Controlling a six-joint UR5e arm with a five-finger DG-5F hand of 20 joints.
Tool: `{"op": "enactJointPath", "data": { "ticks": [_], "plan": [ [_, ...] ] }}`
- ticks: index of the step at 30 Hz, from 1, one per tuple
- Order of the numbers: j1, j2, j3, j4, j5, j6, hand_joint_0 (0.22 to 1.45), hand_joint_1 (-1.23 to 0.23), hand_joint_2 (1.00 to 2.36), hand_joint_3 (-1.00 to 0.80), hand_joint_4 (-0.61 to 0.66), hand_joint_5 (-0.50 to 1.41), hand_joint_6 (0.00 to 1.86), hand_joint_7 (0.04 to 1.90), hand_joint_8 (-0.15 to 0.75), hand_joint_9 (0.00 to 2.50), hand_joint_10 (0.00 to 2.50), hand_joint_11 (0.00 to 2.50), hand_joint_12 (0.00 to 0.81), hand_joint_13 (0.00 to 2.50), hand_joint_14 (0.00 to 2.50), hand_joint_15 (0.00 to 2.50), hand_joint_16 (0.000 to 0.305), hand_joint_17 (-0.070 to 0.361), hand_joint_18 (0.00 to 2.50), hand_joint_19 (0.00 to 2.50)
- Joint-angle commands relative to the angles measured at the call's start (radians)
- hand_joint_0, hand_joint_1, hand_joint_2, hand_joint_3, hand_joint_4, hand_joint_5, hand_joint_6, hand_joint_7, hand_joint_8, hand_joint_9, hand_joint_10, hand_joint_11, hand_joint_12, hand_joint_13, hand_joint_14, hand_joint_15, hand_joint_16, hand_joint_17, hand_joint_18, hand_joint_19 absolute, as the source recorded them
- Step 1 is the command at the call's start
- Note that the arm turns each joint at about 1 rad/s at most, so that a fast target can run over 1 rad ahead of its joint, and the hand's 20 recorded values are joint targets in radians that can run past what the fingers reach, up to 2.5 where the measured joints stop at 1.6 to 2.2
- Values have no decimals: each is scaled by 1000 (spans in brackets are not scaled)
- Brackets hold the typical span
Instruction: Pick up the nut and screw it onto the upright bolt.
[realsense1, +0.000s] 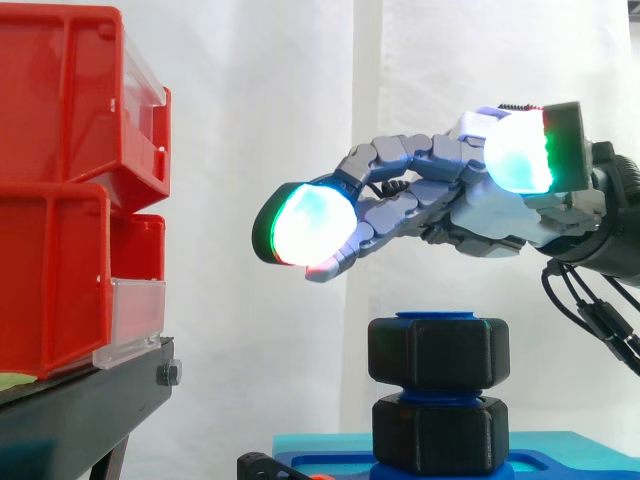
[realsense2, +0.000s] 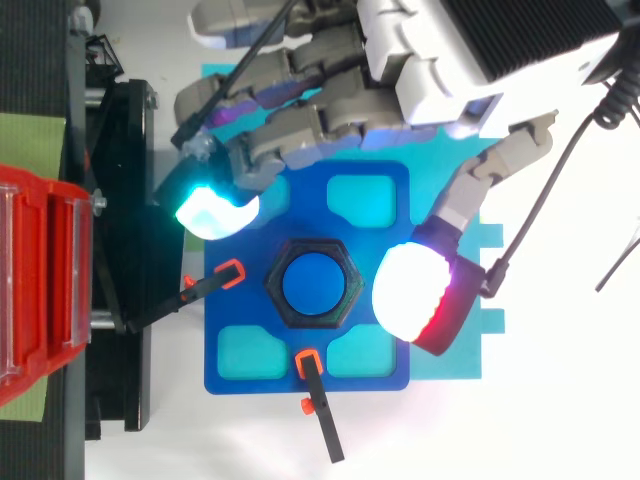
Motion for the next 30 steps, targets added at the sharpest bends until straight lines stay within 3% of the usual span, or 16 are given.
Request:
{"op": "enactJointPath", "data": {
  "ticks": [1,8,12,17,30],
  "plan": [
    [13,-1,0,-29,9,-7,444,-172,1000,-500,151,-197,501,654,223,443,0,0,333,265,0,0,39,89,0,0],
    [26,1,-10,-63,11,-12,443,-168,1000,-500,155,-193,501,658,225,441,0,0,334,258,0,0,39,88,0,0],
    [32,1,-48,-49,14,-18,443,-166,1000,-500,159,-189,501,665,227,441,0,0,335,257,0,0,39,89,0,0],
    [36,1,-74,3,31,-13,444,-166,1000,-500,195,-167,503,807,241,462,0,0,340,268,0,0,39,89,0,0],
    [36,-1,-74,5,31,-15,452,-174,1000,-500,229,-126,503,1117,262,506,0,0,341,324,0,0,37,82,0,0]
  ]
}}
